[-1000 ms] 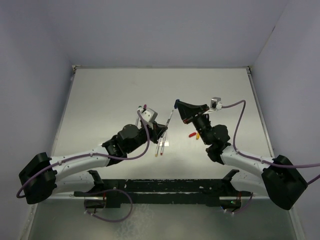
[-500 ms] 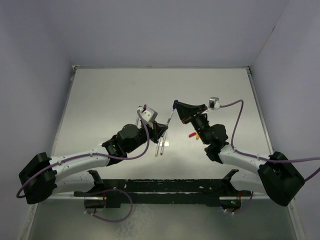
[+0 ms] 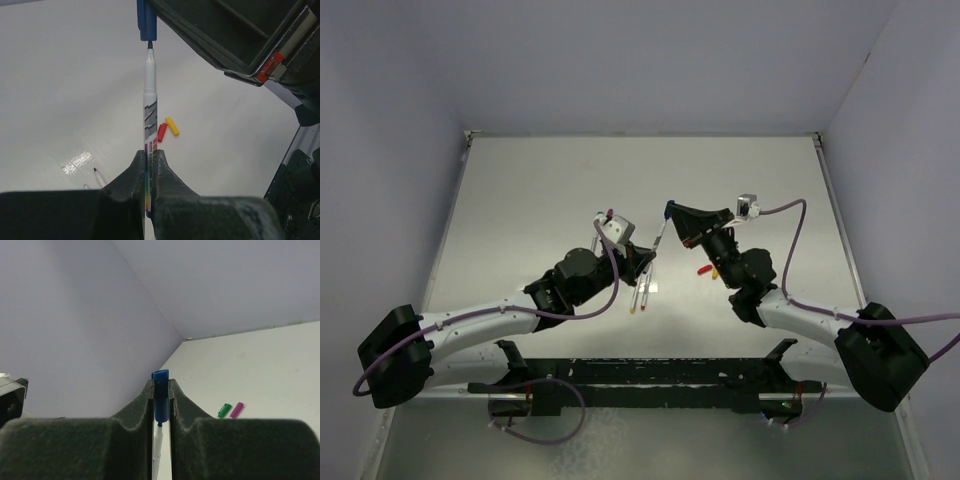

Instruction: Insert the pens into the pen caps

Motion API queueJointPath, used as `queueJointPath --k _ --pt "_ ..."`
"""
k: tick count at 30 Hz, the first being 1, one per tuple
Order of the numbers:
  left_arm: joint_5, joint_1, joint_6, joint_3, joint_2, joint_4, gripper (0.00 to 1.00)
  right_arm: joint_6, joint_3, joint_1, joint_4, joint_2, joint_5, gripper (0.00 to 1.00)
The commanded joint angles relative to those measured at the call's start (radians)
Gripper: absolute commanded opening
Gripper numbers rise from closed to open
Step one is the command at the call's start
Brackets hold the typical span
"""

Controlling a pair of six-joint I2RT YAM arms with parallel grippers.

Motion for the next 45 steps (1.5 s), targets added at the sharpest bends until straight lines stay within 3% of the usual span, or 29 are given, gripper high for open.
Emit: queueJointPath --k 1,17,27,36,45 --pt "-0.018 0.003 0.012 0.031 -0.027 0.073 0.0 0.016 0.035 0.002 0.062 -0.009 -0.019 0.0" --pt "-0.056 0.003 0.042 0.045 -0.015 0.095 0.0 0.155 0.032 0.011 0.116 0.13 -0.149 0.0" --pt "-0.184 0.005 0.028 -0.007 -0.052 0.184 0.0 0.154 0.06 0.014 0.037 0.163 -0.249 0.0" --pt "-0.177 0.037 0.063 0.055 -0.032 0.187 0.0 0.073 0.14 0.032 -0.228 0.186 -0.322 0.0" --pt "-0.131 0.123 0.074 0.092 -0.039 0.237 0.0 0.018 0.169 0.063 -0.381 0.211 -0.324 0.0"
